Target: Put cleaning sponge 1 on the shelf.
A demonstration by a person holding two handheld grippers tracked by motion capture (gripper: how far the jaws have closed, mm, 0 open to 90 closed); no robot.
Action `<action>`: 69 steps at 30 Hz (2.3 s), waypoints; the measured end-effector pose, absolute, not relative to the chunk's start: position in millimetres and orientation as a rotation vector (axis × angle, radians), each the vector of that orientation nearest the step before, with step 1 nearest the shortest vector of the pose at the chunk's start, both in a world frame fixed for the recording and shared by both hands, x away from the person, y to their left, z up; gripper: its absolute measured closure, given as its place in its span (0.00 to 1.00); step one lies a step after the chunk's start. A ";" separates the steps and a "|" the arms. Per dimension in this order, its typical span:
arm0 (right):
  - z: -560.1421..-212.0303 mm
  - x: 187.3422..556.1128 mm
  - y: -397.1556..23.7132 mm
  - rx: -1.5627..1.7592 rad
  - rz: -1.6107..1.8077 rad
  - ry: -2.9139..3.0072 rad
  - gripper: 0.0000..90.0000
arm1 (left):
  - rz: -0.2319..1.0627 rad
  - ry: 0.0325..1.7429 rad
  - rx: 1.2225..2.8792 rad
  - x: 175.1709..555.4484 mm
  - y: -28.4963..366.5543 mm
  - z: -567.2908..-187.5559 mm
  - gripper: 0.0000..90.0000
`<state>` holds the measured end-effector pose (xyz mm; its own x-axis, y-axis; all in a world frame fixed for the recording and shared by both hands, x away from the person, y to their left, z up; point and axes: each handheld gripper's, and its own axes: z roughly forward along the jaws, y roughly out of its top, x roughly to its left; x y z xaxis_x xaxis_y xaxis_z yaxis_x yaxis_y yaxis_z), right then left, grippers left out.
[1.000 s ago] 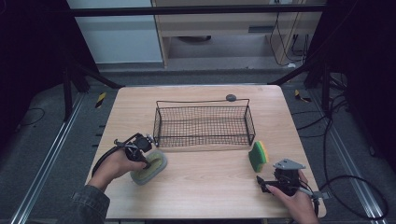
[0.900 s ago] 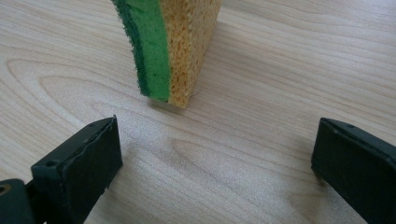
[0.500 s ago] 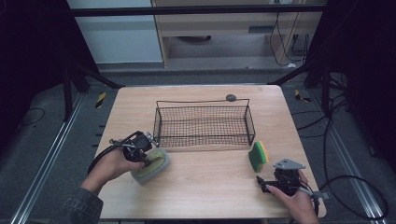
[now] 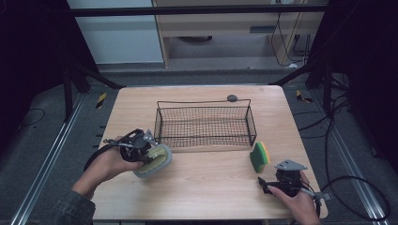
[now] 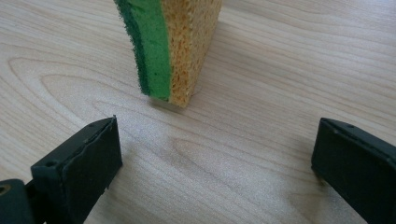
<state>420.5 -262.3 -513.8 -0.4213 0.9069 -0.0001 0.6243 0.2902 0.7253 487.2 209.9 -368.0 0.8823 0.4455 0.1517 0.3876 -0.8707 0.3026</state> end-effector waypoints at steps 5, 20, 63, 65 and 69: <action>-513.9 421.2 -260.4 1.381 0.915 2.145 0.01 | 0.339 0.576 2.803 494.9 208.8 -349.2 0.78; -513.9 420.6 -257.1 1.389 0.908 2.135 0.01 | 0.439 0.428 2.814 549.9 181.8 -310.7 0.78; -514.2 422.1 -255.5 1.407 0.904 2.116 0.01 | 0.771 0.235 2.767 591.7 122.4 -296.1 0.78; -514.2 422.1 -255.5 1.407 0.904 2.117 0.01 | 0.772 0.222 2.787 593.9 119.7 -296.1 0.78; -514.1 422.1 -255.5 1.407 0.904 2.117 0.01 | 0.779 0.228 2.809 601.9 122.1 -302.8 0.78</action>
